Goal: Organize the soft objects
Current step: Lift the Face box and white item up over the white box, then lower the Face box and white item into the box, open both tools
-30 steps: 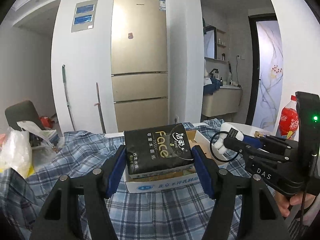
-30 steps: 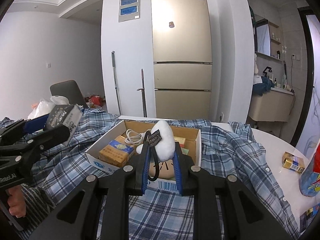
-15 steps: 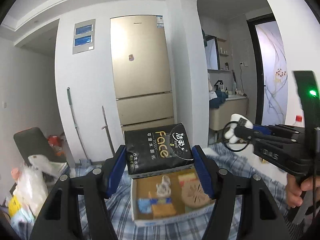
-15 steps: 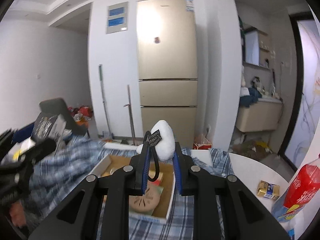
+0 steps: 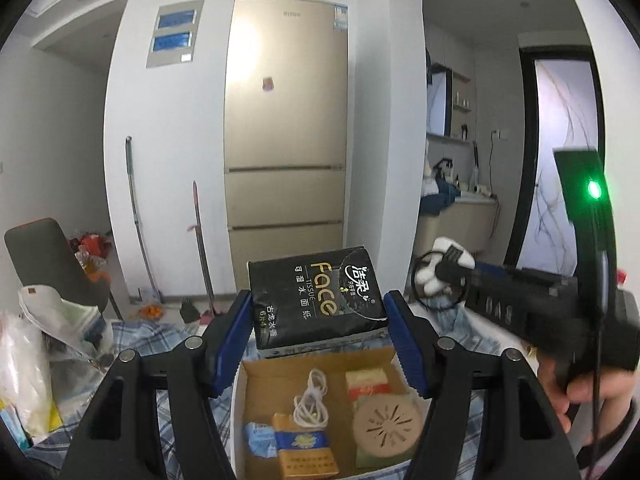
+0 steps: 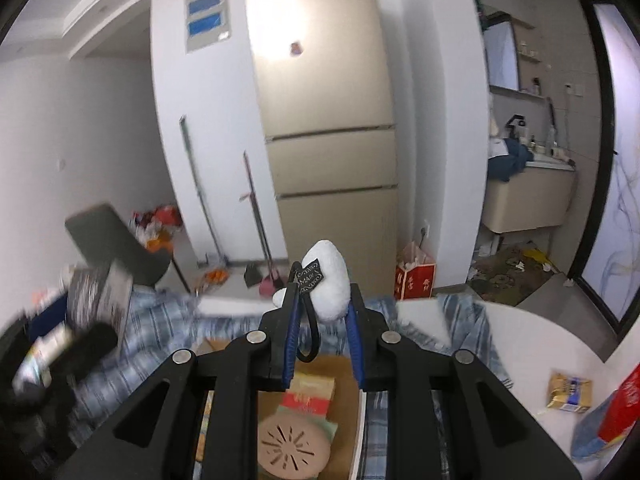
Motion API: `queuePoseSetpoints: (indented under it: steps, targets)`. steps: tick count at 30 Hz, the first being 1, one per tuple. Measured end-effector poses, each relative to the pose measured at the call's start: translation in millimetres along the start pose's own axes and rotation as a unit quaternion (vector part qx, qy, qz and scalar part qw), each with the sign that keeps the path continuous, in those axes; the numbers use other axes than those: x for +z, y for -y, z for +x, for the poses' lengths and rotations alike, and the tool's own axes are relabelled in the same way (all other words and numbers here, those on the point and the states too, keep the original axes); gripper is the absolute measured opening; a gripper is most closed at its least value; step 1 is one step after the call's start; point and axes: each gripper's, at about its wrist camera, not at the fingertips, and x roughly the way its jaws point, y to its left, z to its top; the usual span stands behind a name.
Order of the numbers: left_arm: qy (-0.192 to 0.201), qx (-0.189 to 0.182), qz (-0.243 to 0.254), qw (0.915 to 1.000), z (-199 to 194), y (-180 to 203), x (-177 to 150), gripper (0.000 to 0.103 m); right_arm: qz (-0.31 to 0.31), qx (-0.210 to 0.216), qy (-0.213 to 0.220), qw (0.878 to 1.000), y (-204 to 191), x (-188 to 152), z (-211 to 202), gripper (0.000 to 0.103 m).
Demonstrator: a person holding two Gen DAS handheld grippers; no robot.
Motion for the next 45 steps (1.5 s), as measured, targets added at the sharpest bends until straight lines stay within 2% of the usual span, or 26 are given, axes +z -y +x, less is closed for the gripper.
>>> queuePoseSetpoints:
  steps: [3, 5, 8, 12, 17, 23, 25, 26, 27, 28, 29, 31, 37, 45]
  targets:
    - [-0.032, -0.008, -0.010, 0.9994, 21, -7, -12, 0.068, 0.001, 0.021, -0.029, 0.999, 0, -29, 20, 0.021]
    - [-0.053, -0.020, -0.018, 0.9983, 30, -13, -20, 0.068, -0.004, 0.034, -0.072, 0.997, -4, -42, 40, 0.021]
    - [-0.086, -0.021, -0.007, 0.9960, 45, -18, -31, 0.068, -0.014, 0.031, -0.085, 0.996, -6, -53, 53, 0.021]
    - [-0.127, -0.026, -0.019, 0.9914, 59, -32, -51, 0.068, -0.008, 0.057, -0.112, 0.992, -1, -64, 64, 0.021]
    - [-0.160, -0.026, -0.025, 0.9865, 74, -40, -64, 0.068, -0.016, 0.060, -0.133, 0.989, -4, -73, 75, 0.021]
    - [-0.167, -0.024, -0.016, 0.9856, 77, -36, -66, 0.068, -0.017, 0.070, -0.145, 0.987, -10, -79, 82, 0.021]
    - [-0.166, -0.021, -0.011, 0.9858, 77, -35, -65, 0.074, -0.023, 0.070, -0.147, 0.986, -13, -80, 82, 0.021]
    - [-0.165, -0.016, -0.009, 0.9862, 77, -35, -65, 0.087, -0.023, 0.070, -0.147, 0.986, -13, -81, 82, 0.027]
    - [-0.157, -0.009, -0.008, 0.9875, 74, -35, -63, 0.093, -0.022, 0.067, -0.146, 0.987, -13, -81, 82, 0.035]
    - [-0.148, -0.004, -0.009, 0.9889, 72, -36, -62, 0.093, -0.018, 0.061, -0.146, 0.987, -13, -82, 81, 0.061]
    - [-0.145, -0.003, -0.011, 0.9894, 71, -37, -61, 0.093, -0.014, 0.058, -0.140, 0.988, -11, -81, 80, 0.072]
    - [-0.144, -0.009, -0.016, 0.9894, 69, -38, -59, 0.093, -0.008, 0.048, -0.127, 0.991, -9, -79, 76, 0.072]
    - [-0.136, -0.005, -0.013, 0.9906, 65, -35, -56, 0.093, 0.000, 0.048, -0.125, 0.991, -4, -74, 74, 0.072]
    - [-0.107, 0.001, -0.011, 0.9942, 51, -33, -48, 0.093, -0.001, 0.044, -0.112, 0.993, -2, -68, 67, 0.072]
